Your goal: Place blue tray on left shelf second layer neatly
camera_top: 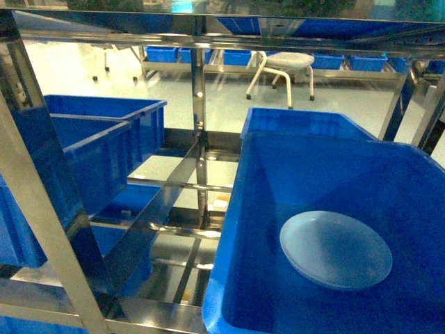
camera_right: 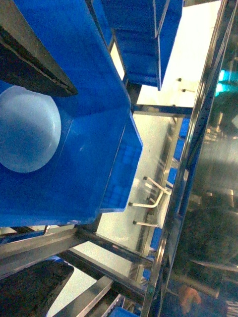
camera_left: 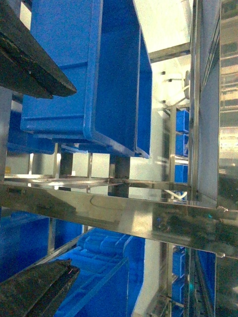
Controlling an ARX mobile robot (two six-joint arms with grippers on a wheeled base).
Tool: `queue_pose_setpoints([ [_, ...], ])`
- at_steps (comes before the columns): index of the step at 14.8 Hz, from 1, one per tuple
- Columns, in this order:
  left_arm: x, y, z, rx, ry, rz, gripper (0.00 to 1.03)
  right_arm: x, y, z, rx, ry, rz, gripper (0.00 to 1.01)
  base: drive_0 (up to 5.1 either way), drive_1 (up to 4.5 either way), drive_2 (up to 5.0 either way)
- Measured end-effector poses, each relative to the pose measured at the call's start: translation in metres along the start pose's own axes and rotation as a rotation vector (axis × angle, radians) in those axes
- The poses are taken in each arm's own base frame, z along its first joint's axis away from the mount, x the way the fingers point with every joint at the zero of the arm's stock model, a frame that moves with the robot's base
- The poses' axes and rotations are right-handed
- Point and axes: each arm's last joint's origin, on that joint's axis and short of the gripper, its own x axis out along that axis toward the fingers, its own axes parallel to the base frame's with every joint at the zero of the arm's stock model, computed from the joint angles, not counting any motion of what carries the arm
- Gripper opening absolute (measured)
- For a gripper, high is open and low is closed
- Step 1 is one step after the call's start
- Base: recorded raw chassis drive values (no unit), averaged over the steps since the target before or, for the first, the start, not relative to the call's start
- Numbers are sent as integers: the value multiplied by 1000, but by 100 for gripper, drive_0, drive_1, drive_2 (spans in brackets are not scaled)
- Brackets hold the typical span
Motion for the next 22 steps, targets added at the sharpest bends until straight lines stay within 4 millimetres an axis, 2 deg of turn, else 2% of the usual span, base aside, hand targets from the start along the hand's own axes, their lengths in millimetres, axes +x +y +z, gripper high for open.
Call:
queue_pose_setpoints([
  [6,0,0,0,0,0,0,98,-33,8,21,6,-48,5,98,0,0,0],
  [12,0,0,0,0,0,0,98,-56,15,22,6,-32,-7,98,0,0,0],
  [14,0,0,0,0,0,0,98,-58,15,22,4,-45,-19,98,0,0,0],
  [15,0,0,0,0,0,-1,98,-62,15,20,44,24,-64,90,0,0,0],
  [17,0,0,0,0,0,2,98,-69,6,16,117,35,-192,66,0,0,0],
  [22,0,0,0,0,0,1,98,-69,9,6,147,33,-168,4,0,0,0],
])
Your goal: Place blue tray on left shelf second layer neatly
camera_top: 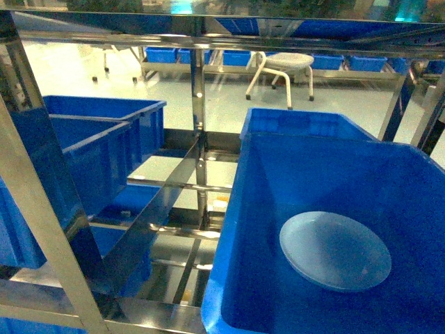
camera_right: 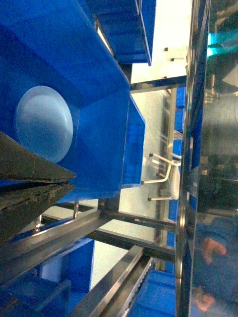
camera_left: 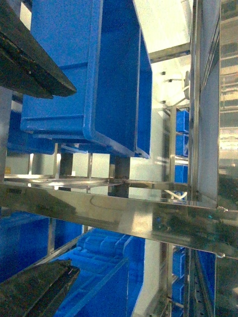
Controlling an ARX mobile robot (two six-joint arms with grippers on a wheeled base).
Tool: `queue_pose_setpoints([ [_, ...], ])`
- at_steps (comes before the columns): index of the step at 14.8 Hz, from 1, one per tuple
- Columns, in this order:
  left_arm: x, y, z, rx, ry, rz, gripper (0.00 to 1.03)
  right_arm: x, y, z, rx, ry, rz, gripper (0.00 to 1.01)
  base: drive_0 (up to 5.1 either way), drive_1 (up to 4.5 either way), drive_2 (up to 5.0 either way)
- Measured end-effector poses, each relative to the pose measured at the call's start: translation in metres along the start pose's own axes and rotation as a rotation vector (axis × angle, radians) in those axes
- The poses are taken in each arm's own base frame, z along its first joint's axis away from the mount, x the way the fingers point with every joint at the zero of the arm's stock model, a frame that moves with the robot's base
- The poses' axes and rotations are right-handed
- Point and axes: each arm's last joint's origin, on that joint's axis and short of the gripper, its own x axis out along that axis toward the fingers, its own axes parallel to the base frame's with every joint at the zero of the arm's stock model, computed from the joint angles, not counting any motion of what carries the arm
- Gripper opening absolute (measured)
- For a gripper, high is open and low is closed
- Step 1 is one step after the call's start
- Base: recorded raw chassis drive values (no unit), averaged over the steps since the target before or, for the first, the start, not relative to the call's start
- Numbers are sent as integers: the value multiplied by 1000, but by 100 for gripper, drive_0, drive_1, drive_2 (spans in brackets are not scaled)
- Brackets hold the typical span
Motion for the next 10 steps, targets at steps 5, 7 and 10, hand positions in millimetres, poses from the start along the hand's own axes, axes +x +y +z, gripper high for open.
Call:
queue_pose_setpoints([
  [5,0,0,0,0,0,-1,98,0,0,0,2,2,0,2,0,0,0],
  [7,0,0,0,0,0,-1,98,0,0,0,2,2,0,10,0,0,0],
  [10,0,0,0,0,0,-1,98,0,0,0,2,2,0,47,0,0,0],
])
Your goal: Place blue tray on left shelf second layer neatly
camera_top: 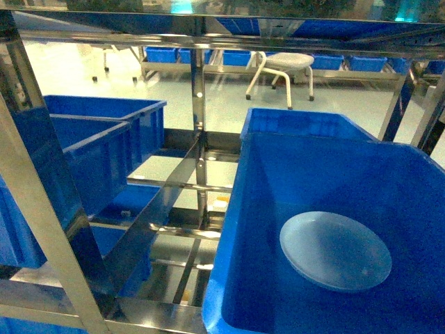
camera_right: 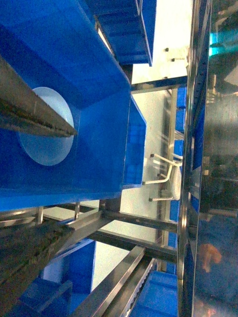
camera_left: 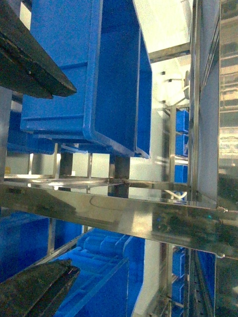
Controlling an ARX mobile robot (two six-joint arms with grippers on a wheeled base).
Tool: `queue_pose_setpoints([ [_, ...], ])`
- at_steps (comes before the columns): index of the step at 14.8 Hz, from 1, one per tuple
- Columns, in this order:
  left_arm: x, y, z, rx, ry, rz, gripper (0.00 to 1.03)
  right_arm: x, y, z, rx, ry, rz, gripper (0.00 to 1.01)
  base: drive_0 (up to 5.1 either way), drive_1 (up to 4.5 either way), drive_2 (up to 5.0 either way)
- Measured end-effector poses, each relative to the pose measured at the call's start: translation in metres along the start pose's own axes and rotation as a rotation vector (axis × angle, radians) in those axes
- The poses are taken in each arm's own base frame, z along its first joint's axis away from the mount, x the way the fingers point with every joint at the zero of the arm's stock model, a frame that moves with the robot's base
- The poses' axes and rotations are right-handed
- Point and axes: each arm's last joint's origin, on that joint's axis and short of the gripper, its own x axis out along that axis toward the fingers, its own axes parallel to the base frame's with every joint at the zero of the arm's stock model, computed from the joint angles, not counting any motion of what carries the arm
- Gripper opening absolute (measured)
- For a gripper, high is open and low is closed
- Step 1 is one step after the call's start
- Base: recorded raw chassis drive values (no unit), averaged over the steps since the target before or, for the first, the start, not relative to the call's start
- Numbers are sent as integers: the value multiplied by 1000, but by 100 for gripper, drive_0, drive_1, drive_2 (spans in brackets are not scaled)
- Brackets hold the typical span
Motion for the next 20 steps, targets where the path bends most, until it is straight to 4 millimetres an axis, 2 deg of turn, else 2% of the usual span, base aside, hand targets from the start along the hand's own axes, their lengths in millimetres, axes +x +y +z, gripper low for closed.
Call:
queue_pose_setpoints([
  [4,0,0,0,0,0,0,98,0,0,0,0,0,0,96,0,0,0],
  [5,0,0,0,0,0,0,98,0,0,0,1,0,0,99,0,0,0],
  [20,0,0,0,0,0,0,98,0,0,0,2,0,0,98,0,0,0],
])
